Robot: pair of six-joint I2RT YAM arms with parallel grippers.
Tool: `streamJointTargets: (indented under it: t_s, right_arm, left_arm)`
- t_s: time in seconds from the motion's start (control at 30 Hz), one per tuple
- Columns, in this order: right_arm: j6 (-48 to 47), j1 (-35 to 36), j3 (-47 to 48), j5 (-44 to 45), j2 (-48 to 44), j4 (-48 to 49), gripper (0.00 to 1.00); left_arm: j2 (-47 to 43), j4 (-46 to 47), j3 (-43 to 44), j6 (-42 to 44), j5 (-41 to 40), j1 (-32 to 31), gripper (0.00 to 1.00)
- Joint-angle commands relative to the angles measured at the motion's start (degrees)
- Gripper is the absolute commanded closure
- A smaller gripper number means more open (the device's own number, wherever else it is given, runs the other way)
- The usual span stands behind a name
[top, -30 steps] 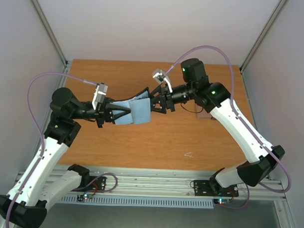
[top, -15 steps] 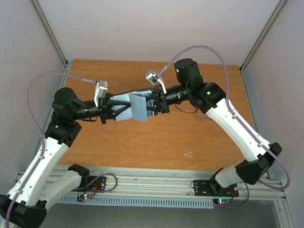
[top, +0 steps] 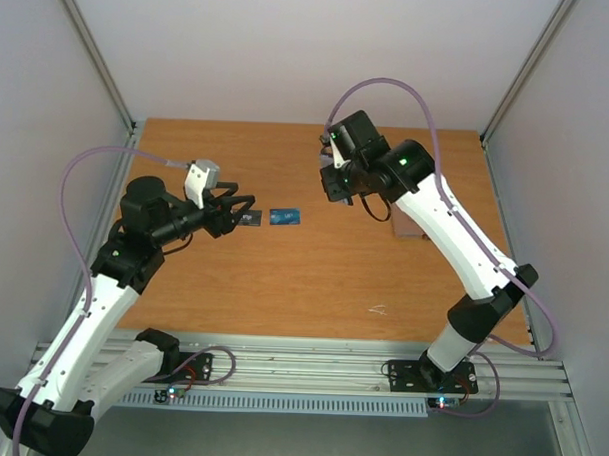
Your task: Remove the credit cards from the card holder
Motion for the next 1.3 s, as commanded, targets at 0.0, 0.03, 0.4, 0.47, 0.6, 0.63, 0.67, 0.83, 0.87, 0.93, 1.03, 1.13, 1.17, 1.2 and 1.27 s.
streamJointTargets:
  t_s: [0.0,0.03,0.4,0.47,0.6,0.63,0.67,0.83,0.87,0.93,1.03,1.13,1.17,1.2,1.27]
  right_arm:
    - [-0.67,1.13,0.27,0.04,-0.25,-2.0,0.99]
    - [-1.63,1.15,-1.25,-6.85,-1.16,0.98,0.99]
    - [-14.9,0.36,-10.4,-54.68,-10.98,16.41,0.99]
    - [-18.12,0.33,-8.51,-59.23,-10.24,12.43,0.98]
    - [-23.97,0.11,-4.82,-65.72,-8.37,3.85,0.97]
    - [-25.27,0.09,-3.73,-66.16,-7.8,1.84,0.97]
    - [-26.84,0.12,-2.84,-66.31,-7.44,0.04,0.97]
    - [-30.48,-0.06,1.2,-64.38,-5.84,-6.66,0.97]
    - [-30.97,-0.11,1.72,-63.61,-5.5,-7.75,0.97]
    - [-31.89,-0.1,2.68,-61.9,-5.0,-9.78,0.96]
    - [-32.31,-0.11,3.06,-60.48,-5.08,-10.8,0.95]
    - [-32.22,-0.06,3.26,-60.94,-5.31,-10.63,0.95]
    - [-32.16,-0.09,3.41,-60.99,-5.27,-10.51,0.95]
    - [-32.11,-0.11,3.47,-61.02,-5.19,-10.48,0.95]
    - [-31.83,-0.04,3.53,-61.23,-5.01,-9.93,0.95]
  left_arm:
    - [-0.73,3.57,-1.86,-1.55,5.91,0.15,0.41]
    - [-0.59,3.87,-2.07,-2.54,7.08,0.12,0.38]
    - [-3.48,5.79,-3.86,-6.88,14.43,2.29,0.01]
    - [-4.17,8.4,-4.43,-8.25,17.36,3.0,0.01]
    - [-4.78,18.95,-5.82,-15.1,26.84,3.97,0.01]
    - [-4.81,20.15,-5.83,-16.21,28.79,4.1,0.01]
    - [-4.9,20.94,-5.84,-17.21,30.91,4.22,0.01]
    - [-5.48,22.2,-5.64,-17.08,40.35,4.63,0.01]
    - [-5.6,21.55,-5.29,-16.64,41.97,4.81,0.01]
    - [-5.64,19.5,-4.11,-14.41,46.55,5.26,0.02]
    - [-5.39,13.96,-2.13,-10.25,50.8,5.56,0.21]
    - [-5.31,10.64,-1.43,-7.19,51.32,5.56,0.56]
    - [-5.32,10.32,-1.37,-6.79,50.65,5.49,0.62]
    - [-5.17,10.28,-1.22,-6.59,49.92,5.41,0.63]
    - [-4.97,10.19,-0.87,-6.52,48.0,5.12,0.65]
